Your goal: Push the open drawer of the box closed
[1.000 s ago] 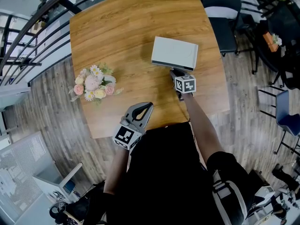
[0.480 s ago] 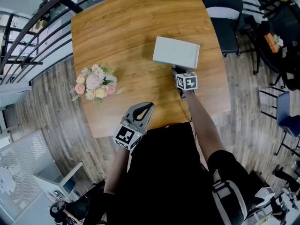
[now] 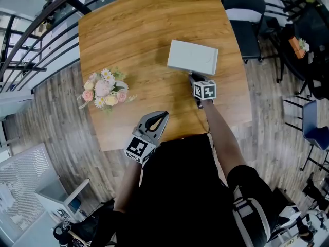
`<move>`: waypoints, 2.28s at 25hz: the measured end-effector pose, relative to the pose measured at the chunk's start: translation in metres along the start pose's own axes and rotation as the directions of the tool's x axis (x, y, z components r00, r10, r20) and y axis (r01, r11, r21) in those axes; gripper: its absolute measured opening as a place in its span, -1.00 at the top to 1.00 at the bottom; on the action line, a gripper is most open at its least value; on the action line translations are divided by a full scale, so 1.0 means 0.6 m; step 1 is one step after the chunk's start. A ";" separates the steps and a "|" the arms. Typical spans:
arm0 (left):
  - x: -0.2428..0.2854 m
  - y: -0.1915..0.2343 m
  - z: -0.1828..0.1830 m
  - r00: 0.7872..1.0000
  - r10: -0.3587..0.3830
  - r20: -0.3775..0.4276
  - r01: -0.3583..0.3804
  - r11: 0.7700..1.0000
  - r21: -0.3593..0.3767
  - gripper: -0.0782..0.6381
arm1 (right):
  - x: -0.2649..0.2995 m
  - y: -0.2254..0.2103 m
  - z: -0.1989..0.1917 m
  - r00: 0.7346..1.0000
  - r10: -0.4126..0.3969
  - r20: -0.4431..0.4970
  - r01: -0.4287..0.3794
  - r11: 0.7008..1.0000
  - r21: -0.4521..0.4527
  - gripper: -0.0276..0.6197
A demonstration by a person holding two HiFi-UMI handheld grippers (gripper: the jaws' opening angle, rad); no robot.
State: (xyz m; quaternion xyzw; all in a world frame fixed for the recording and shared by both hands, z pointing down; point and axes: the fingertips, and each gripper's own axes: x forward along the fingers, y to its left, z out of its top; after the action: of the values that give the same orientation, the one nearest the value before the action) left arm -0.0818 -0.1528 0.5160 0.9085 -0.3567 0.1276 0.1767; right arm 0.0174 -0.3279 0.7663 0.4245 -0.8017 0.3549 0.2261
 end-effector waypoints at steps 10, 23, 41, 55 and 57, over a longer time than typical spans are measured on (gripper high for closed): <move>-0.023 0.005 -0.010 1.000 0.003 0.005 -0.003 1.000 0.022 0.72 | -0.051 0.005 -0.041 1.000 -0.014 0.015 0.014 1.000 -0.010 0.75; -0.085 -0.043 -0.055 0.999 -0.047 0.026 0.046 0.998 0.034 0.72 | -0.160 0.108 -0.102 0.997 0.026 0.079 -0.007 0.971 -0.239 0.87; -0.176 0.001 -0.085 0.999 -0.003 0.038 0.001 0.999 0.037 0.72 | -0.261 0.327 -0.085 0.980 0.150 0.134 -0.073 0.887 -0.457 0.87; -0.164 0.020 -0.072 0.999 -0.012 0.043 0.010 0.999 0.039 0.72 | -0.328 0.429 -0.047 0.953 0.270 0.134 -0.146 0.801 -0.580 0.87; -0.166 0.023 -0.072 0.999 -0.008 0.043 0.006 0.999 0.038 0.72 | -0.336 0.436 -0.045 0.951 0.279 0.132 -0.147 0.786 -0.600 0.87</move>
State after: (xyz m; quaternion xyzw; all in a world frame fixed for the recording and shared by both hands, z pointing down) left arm -0.1671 -0.0845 0.5229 0.9154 -0.3547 0.1138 0.1522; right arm -0.0925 -0.1011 0.5512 0.2764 -0.9340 0.0672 0.2160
